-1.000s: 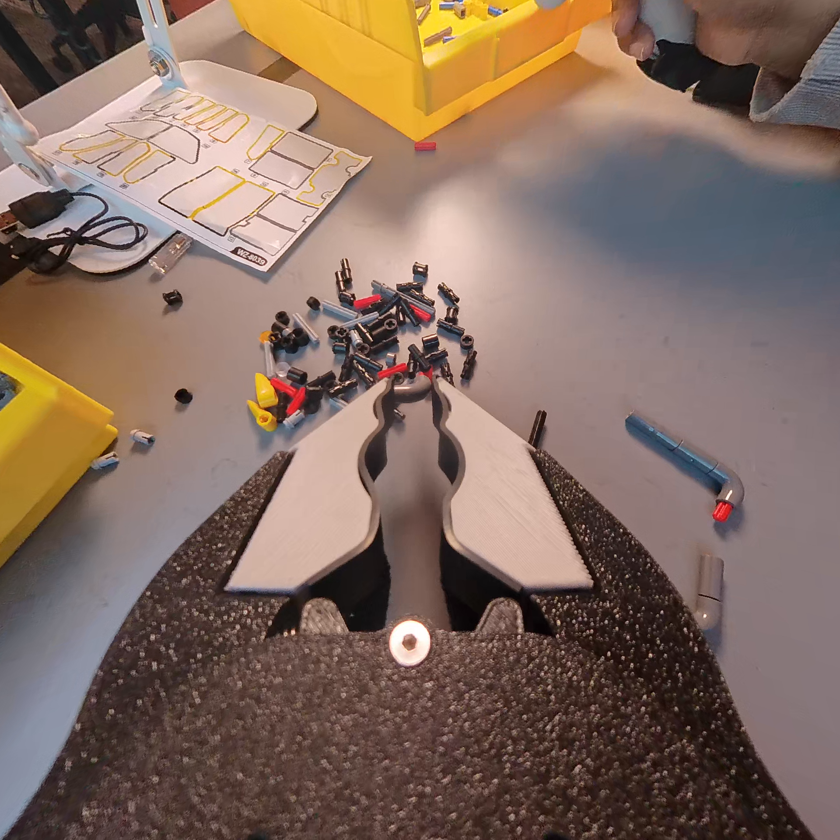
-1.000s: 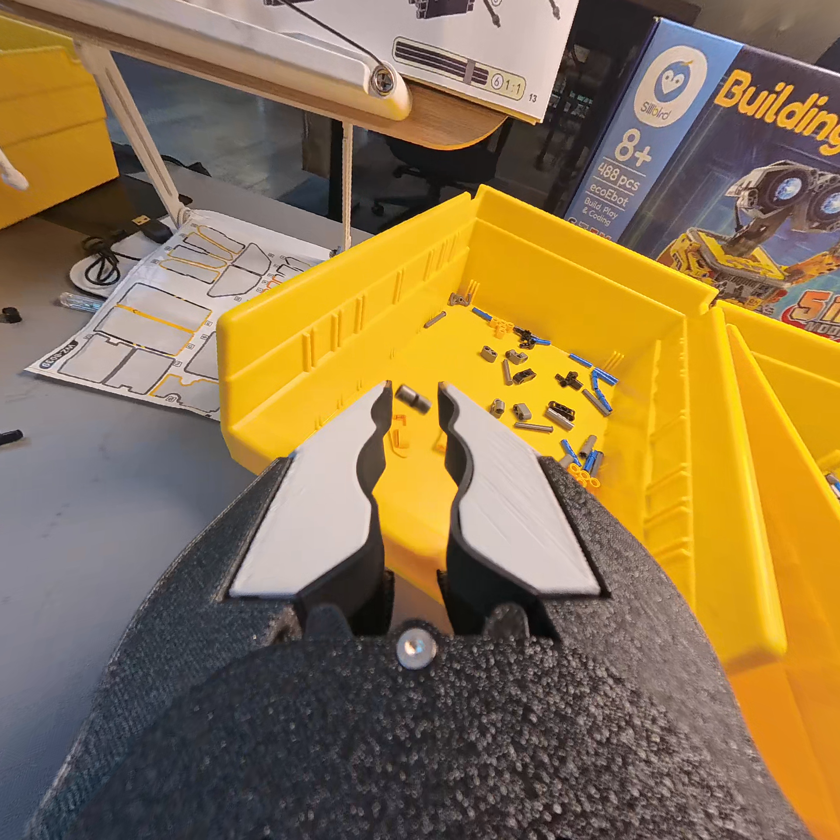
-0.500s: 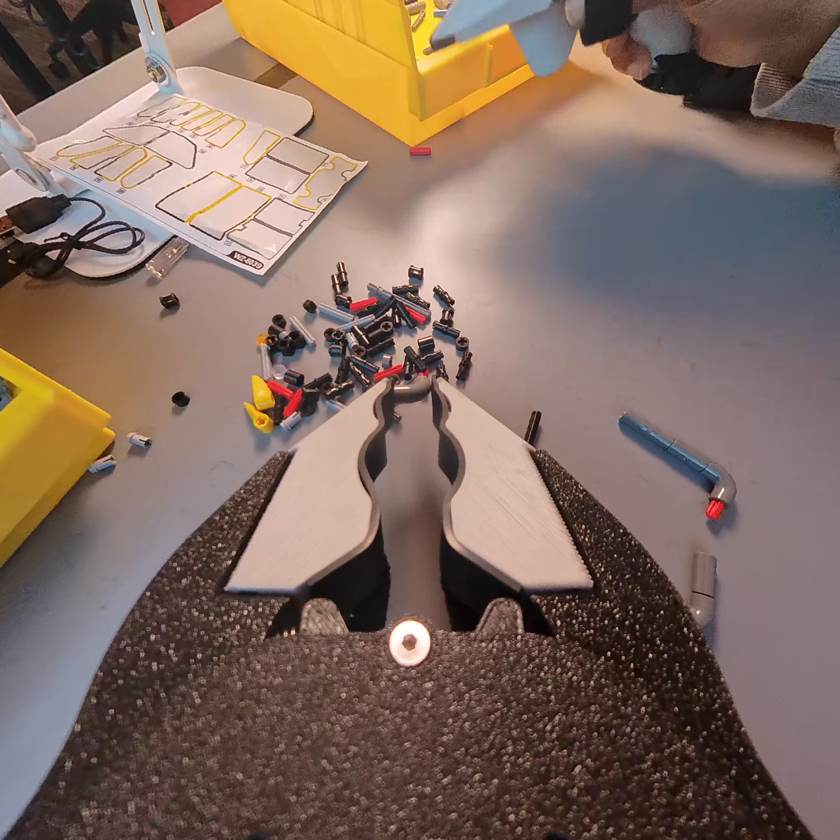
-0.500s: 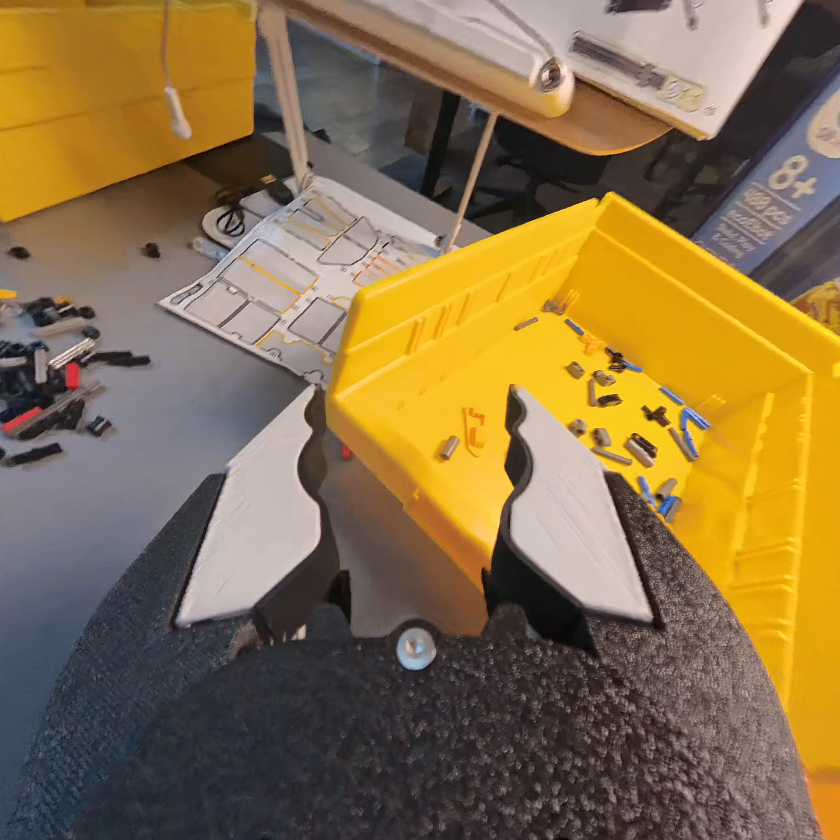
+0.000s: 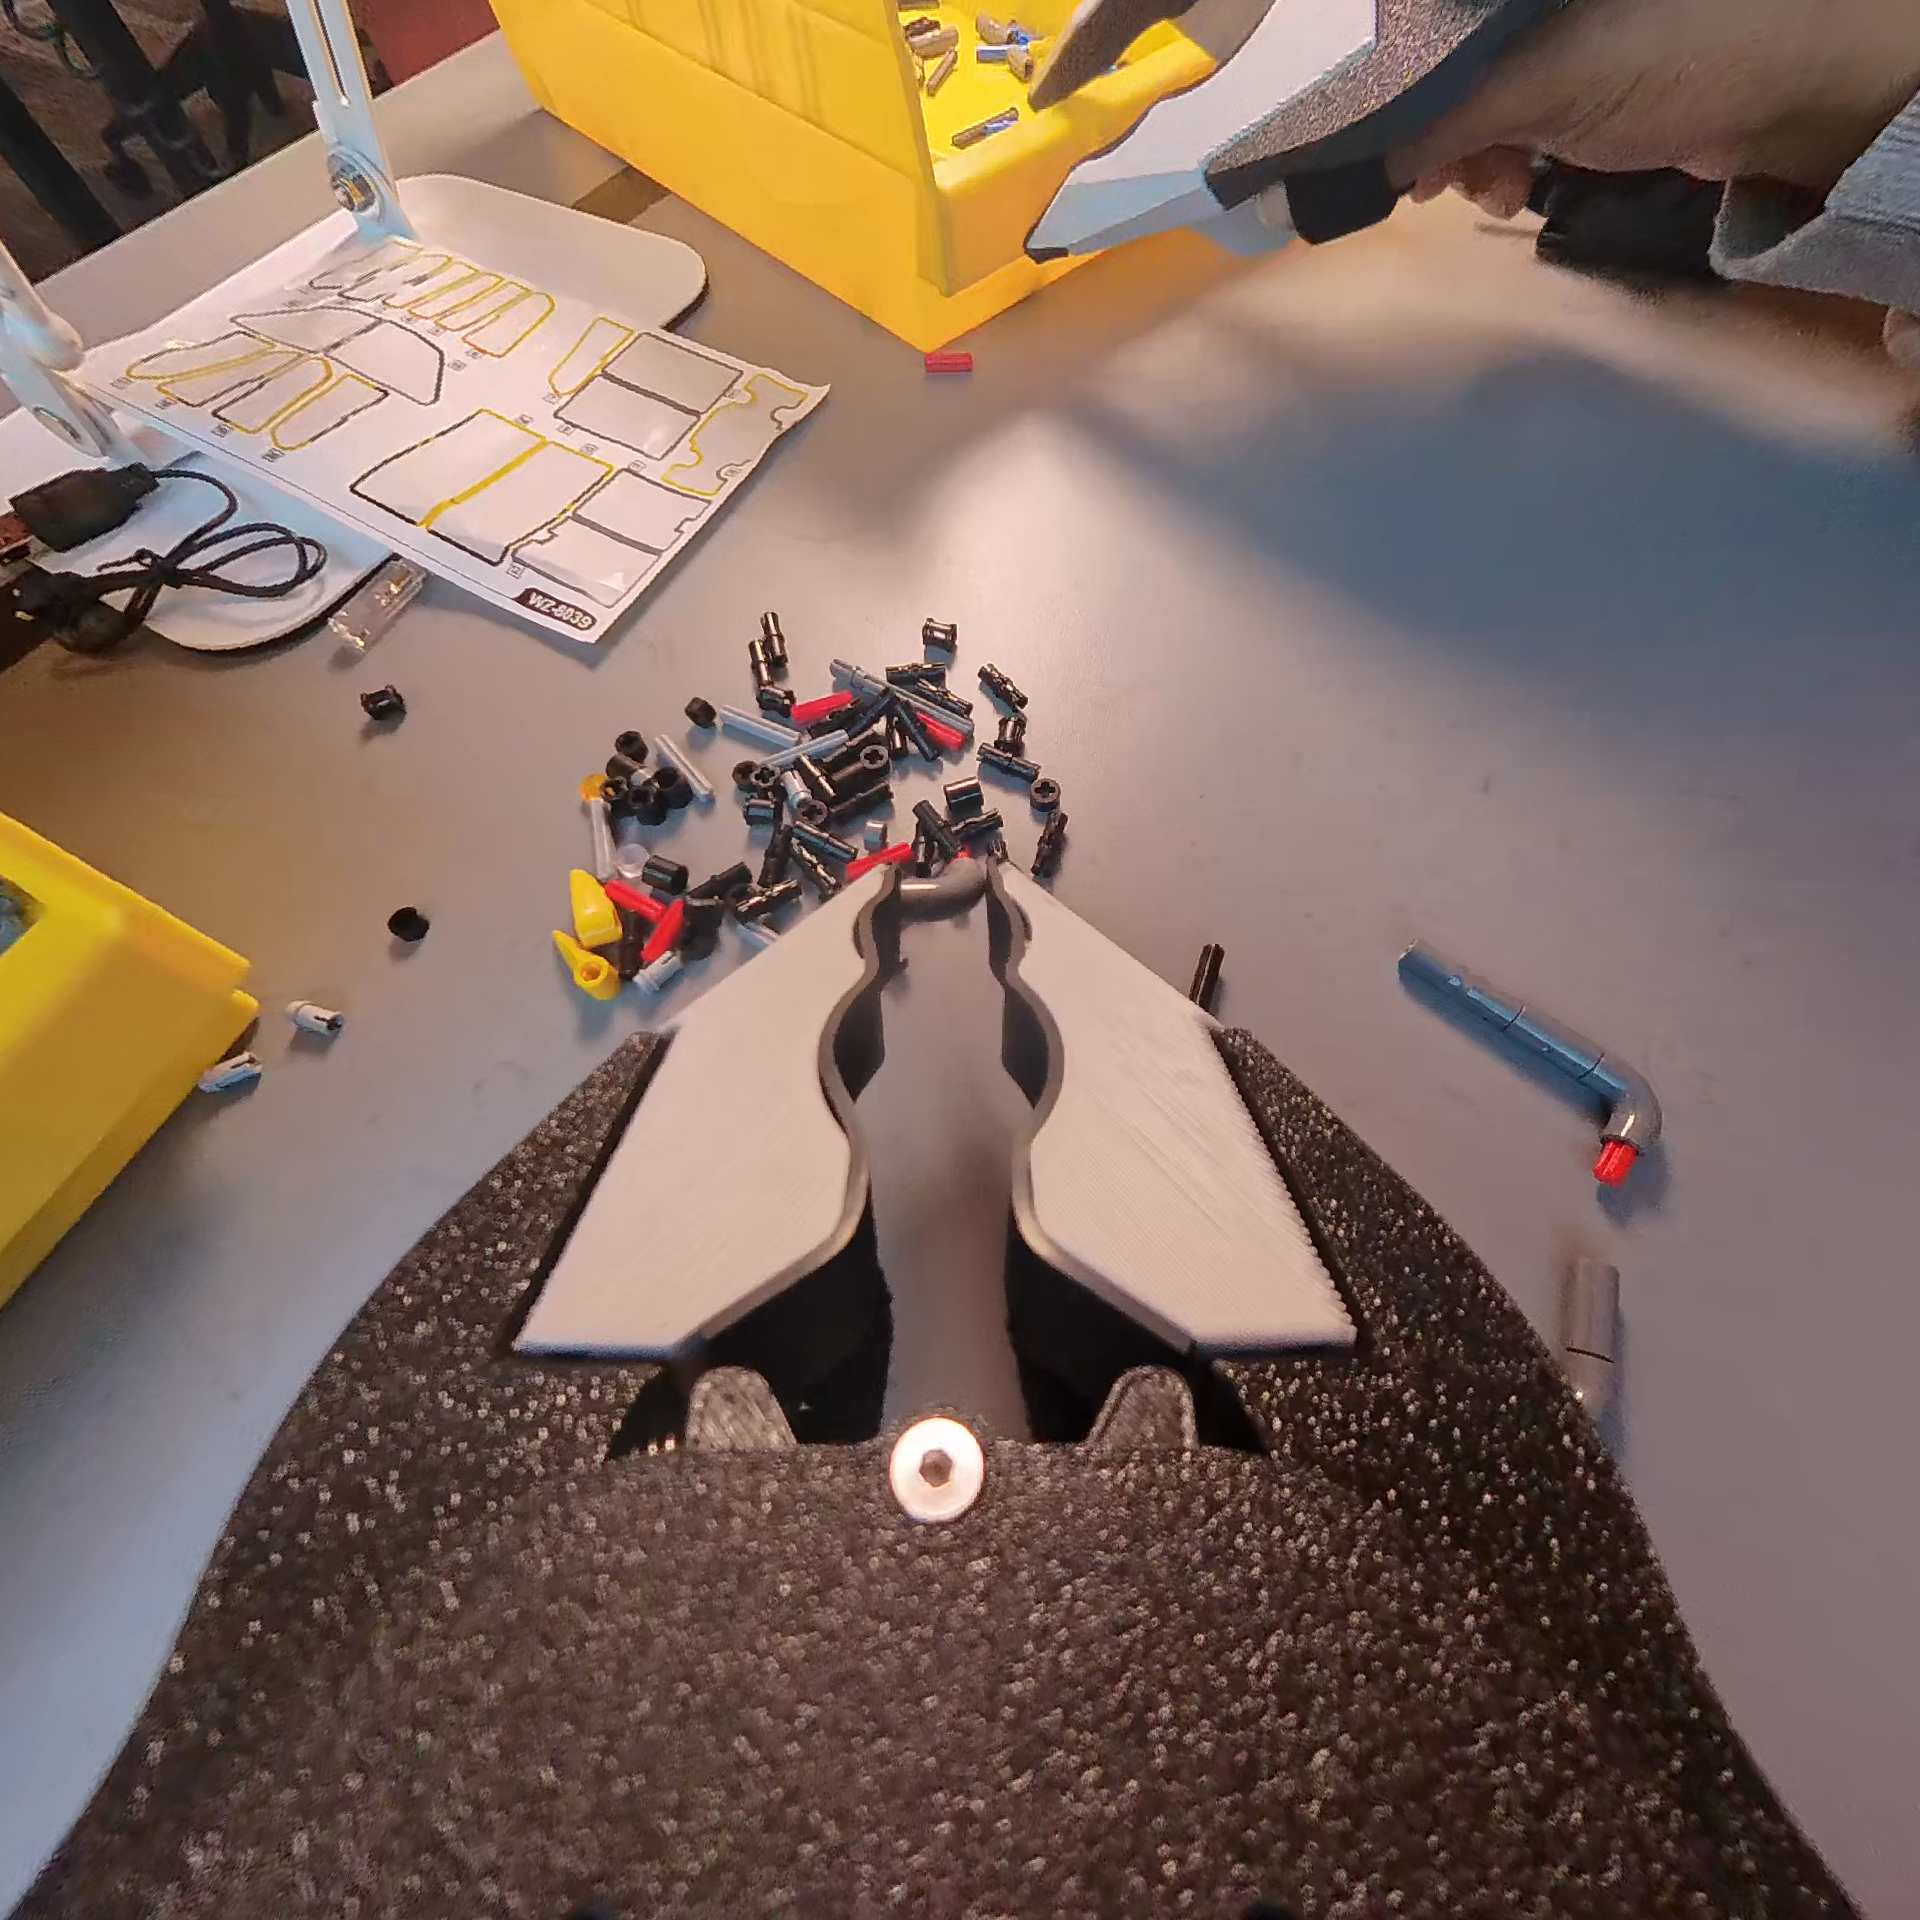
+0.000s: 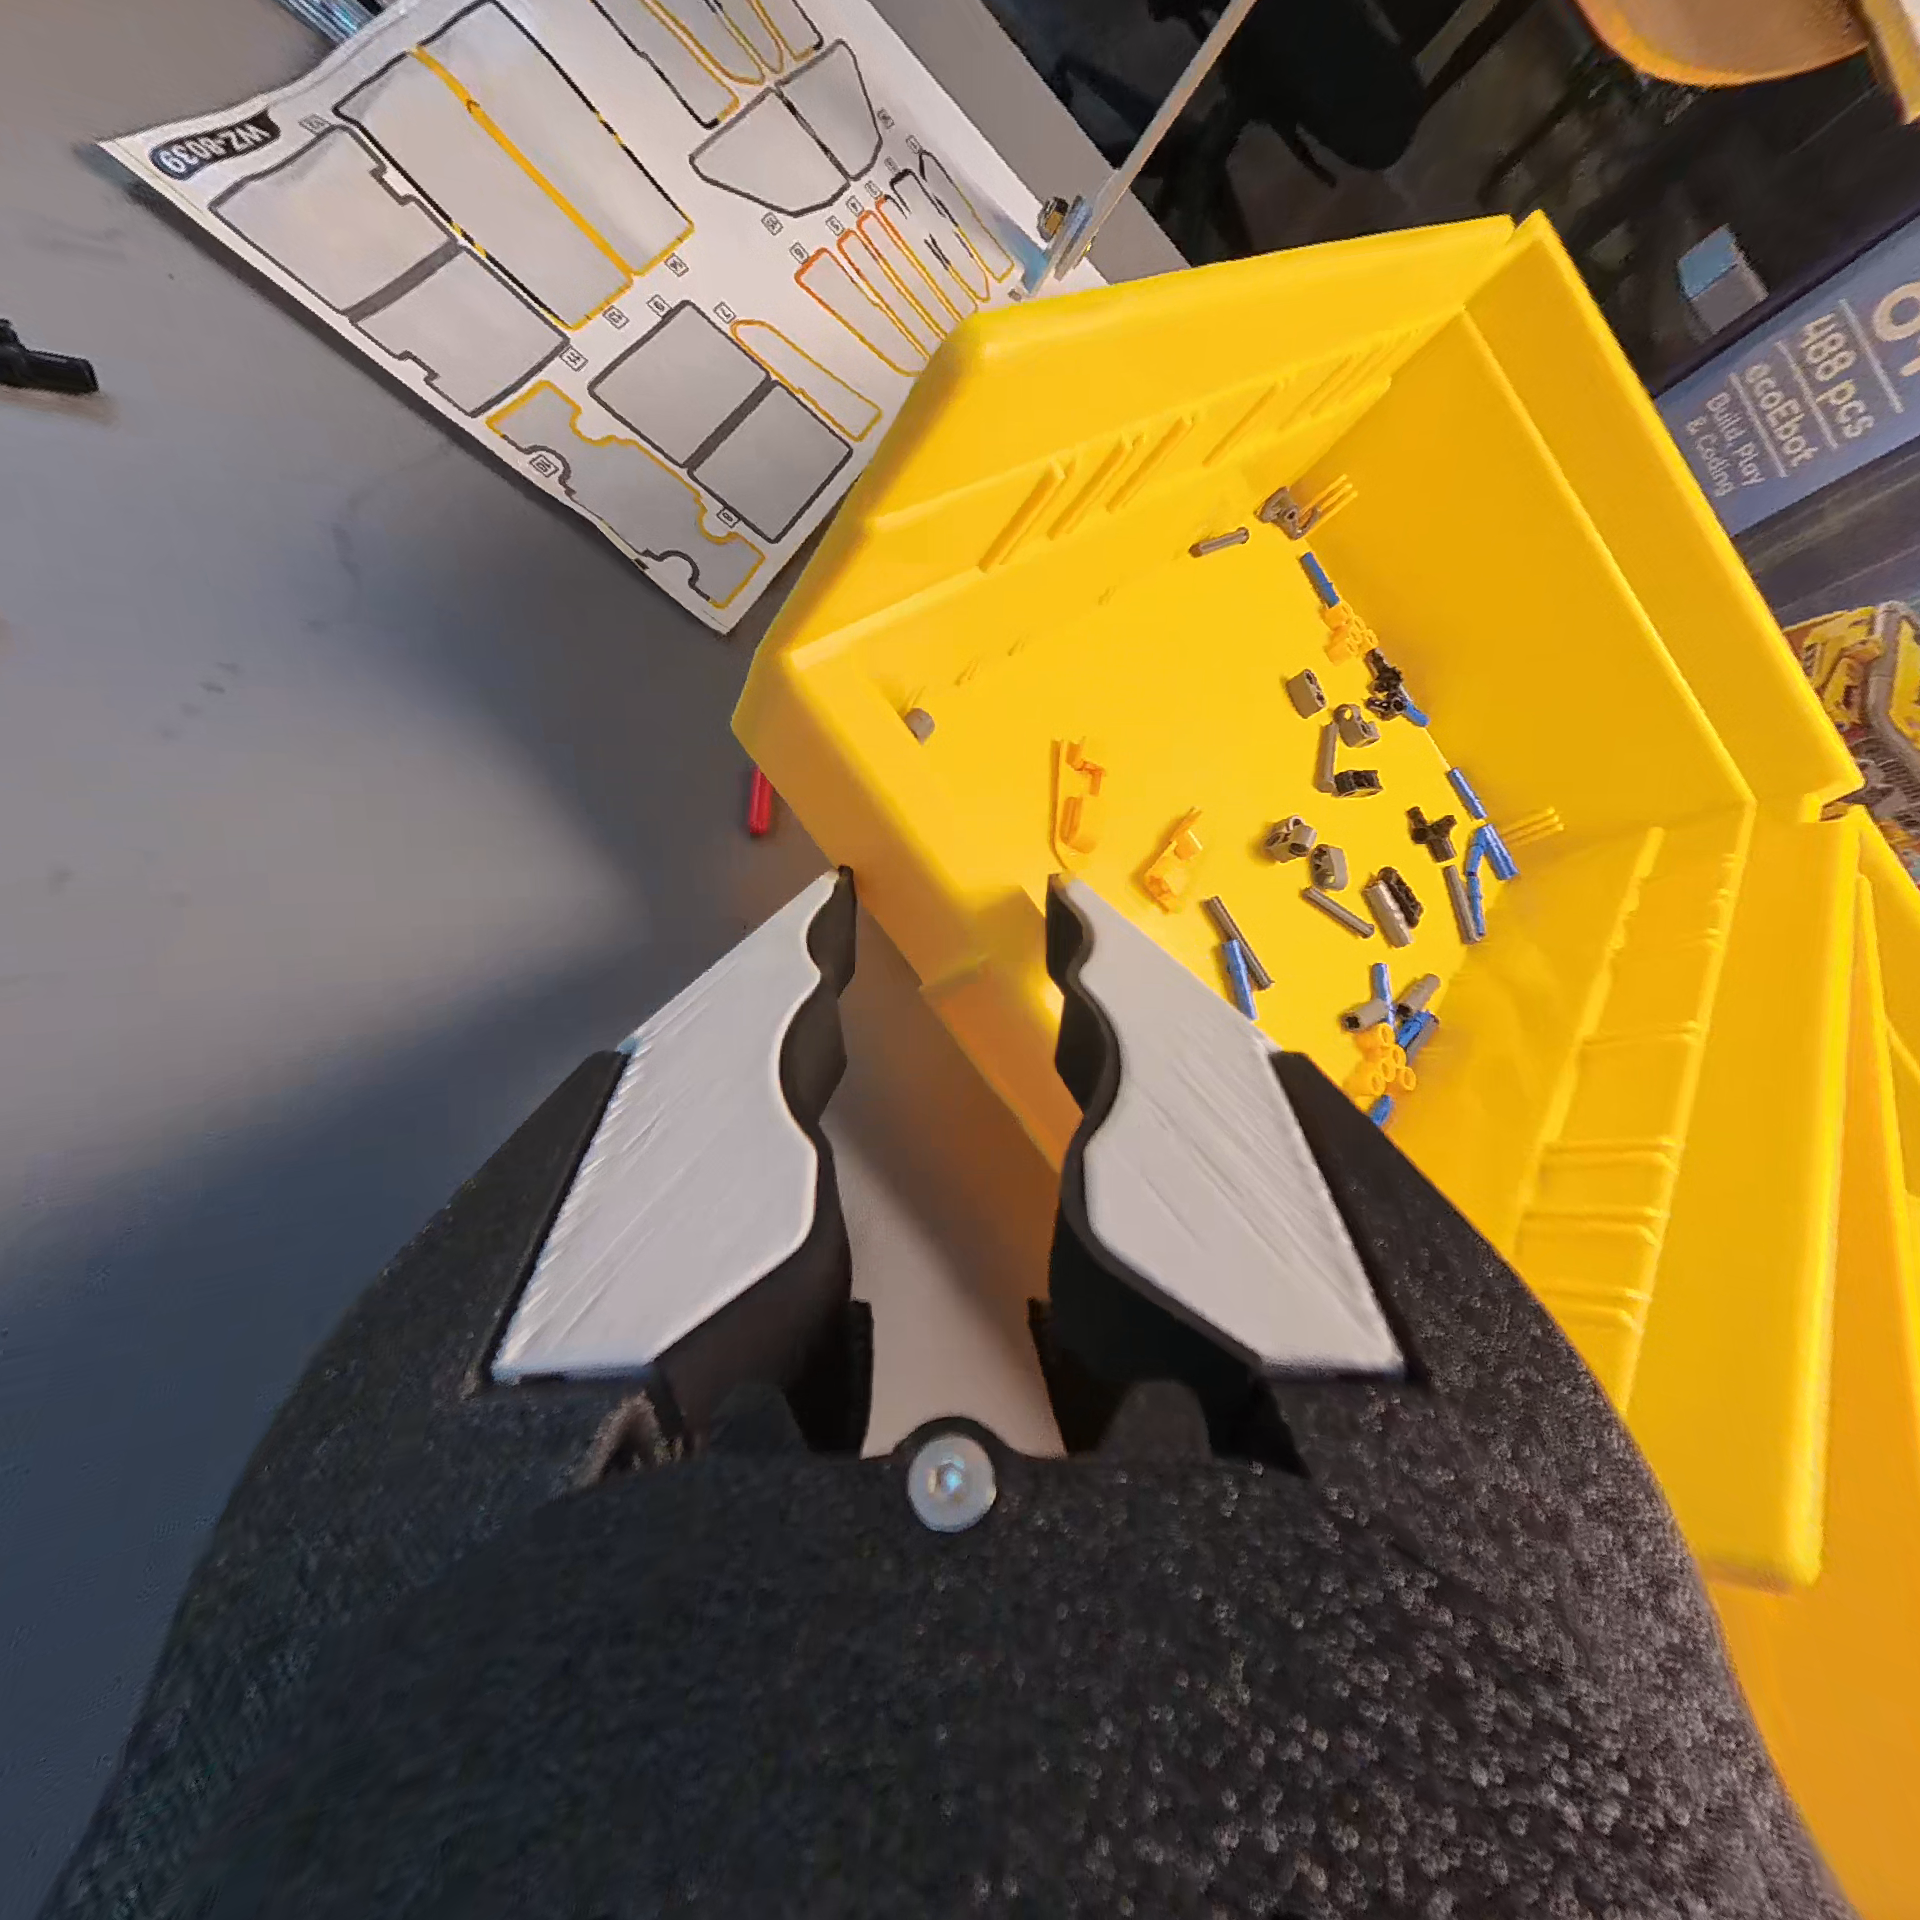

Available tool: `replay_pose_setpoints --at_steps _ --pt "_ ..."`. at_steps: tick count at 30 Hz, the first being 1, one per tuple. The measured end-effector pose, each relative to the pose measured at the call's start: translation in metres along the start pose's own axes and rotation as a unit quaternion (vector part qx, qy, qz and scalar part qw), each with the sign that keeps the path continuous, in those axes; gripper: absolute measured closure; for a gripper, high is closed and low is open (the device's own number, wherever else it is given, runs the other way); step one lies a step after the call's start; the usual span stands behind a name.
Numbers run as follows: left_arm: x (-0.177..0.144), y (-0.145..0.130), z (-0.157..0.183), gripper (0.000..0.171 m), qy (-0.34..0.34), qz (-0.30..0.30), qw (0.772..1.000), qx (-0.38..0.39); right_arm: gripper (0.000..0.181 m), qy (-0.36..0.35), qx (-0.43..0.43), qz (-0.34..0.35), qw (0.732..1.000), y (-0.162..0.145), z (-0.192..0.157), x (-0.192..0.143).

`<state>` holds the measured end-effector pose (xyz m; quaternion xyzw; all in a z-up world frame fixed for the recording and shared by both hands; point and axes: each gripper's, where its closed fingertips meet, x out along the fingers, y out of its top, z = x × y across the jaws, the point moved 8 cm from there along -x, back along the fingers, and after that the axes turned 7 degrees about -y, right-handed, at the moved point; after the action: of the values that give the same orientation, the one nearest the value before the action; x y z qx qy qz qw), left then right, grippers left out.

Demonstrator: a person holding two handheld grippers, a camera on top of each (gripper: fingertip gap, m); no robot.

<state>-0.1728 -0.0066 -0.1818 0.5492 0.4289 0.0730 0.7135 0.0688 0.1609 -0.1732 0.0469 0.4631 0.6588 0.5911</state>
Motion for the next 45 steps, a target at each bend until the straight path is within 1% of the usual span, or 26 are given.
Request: replay_pose_setpoints --at_steps 3,8,15,19,27,30,31,32,33,34,35,36,37,38,39,40,41,42,43,45 --pt "0.001 0.000 0.001 0.156 -0.003 -0.001 1.000 0.001 0.149 -0.026 -0.039 0.003 0.999 0.004 -0.006 0.001" --pt "0.001 0.000 0.001 0.156 -0.003 0.000 1.000 -0.001 0.151 -0.036 -0.059 0.011 0.998 0.007 -0.010 0.002" --pt "0.000 0.000 -0.001 0.156 -0.002 0.007 1.000 -0.008 0.151 -0.030 -0.061 0.008 0.998 0.005 -0.010 -0.002" --pt "0.000 0.000 0.000 0.156 -0.007 0.009 1.000 -0.008 0.150 -0.024 -0.048 0.015 0.998 0.004 -0.008 -0.001" --pt "-0.001 0.001 0.000 0.156 -0.017 0.012 1.000 -0.006 0.149 -0.031 -0.038 0.026 0.998 0.003 -0.007 0.002" --pt "-0.002 0.001 0.000 0.156 -0.018 0.014 1.000 -0.006 0.139 -0.009 -0.015 0.025 1.000 0.007 -0.010 -0.003" --pt "-0.002 0.001 0.000 0.156 -0.018 0.014 1.000 -0.006 0.137 0.013 0.012 0.041 0.999 0.013 -0.010 -0.011" --pt "-0.002 0.001 -0.001 0.156 -0.017 0.014 1.000 -0.006 0.137 0.054 0.058 0.064 0.995 0.024 -0.007 -0.022" --pt "-0.003 0.001 -0.001 0.156 -0.016 0.015 1.000 -0.007 0.135 0.106 0.122 0.091 0.983 0.038 0.000 -0.039" --pt "-0.003 0.000 -0.002 0.156 -0.014 0.016 1.000 -0.009 0.134 0.143 0.181 0.124 0.965 0.052 0.017 -0.058" --pt "-0.004 0.000 -0.002 0.156 -0.013 0.017 1.000 -0.012 0.134 0.153 0.223 0.159 0.949 0.061 0.041 -0.078" --pt "-0.004 0.000 -0.003 0.156 -0.013 0.019 1.000 -0.014 0.135 0.140 0.247 0.188 0.940 0.064 0.070 -0.096" --pt "-0.005 0.001 -0.003 0.156 -0.013 0.022 1.000 -0.015 0.138 0.112 0.256 0.207 0.938 0.059 0.101 -0.111" --pt "-0.005 0.001 -0.002 0.156 -0.013 0.023 1.000 -0.015 0.137 0.078 0.252 0.207 0.942 0.048 0.132 -0.122" --pt "-0.006 0.002 -0.002 0.156 -0.013 0.023 1.000 -0.013 0.137 0.043 0.248 0.185 0.950 0.031 0.161 -0.127" --pt "-0.007 0.002 -0.002 0.156 -0.012 0.024 1.000 -0.011 0.135 0.022 0.245 0.149 0.958 0.010 0.186 -0.128" --pt "-0.007 0.003 -0.001 0.156 -0.011 0.025 1.000 -0.010 0.128 0.016 0.247 0.108 0.963 -0.014 0.207 -0.126" --pt "-0.007 0.003 -0.001 0.156 -0.011 0.025 1.000 -0.010 0.126 0.017 0.252 0.069 0.965 -0.038 0.224 -0.120" --pt "-0.006 0.003 -0.001 0.156 -0.010 0.024 1.000 -0.010 0.130 0.021 0.253 0.028 0.967 -0.064 0.238 -0.112" --pt "-0.004 0.001 -0.002 0.156 -0.009 0.018 1.000 -0.013 0.144 0.043 0.229 -0.047 0.971 -0.114 0.250 -0.089"
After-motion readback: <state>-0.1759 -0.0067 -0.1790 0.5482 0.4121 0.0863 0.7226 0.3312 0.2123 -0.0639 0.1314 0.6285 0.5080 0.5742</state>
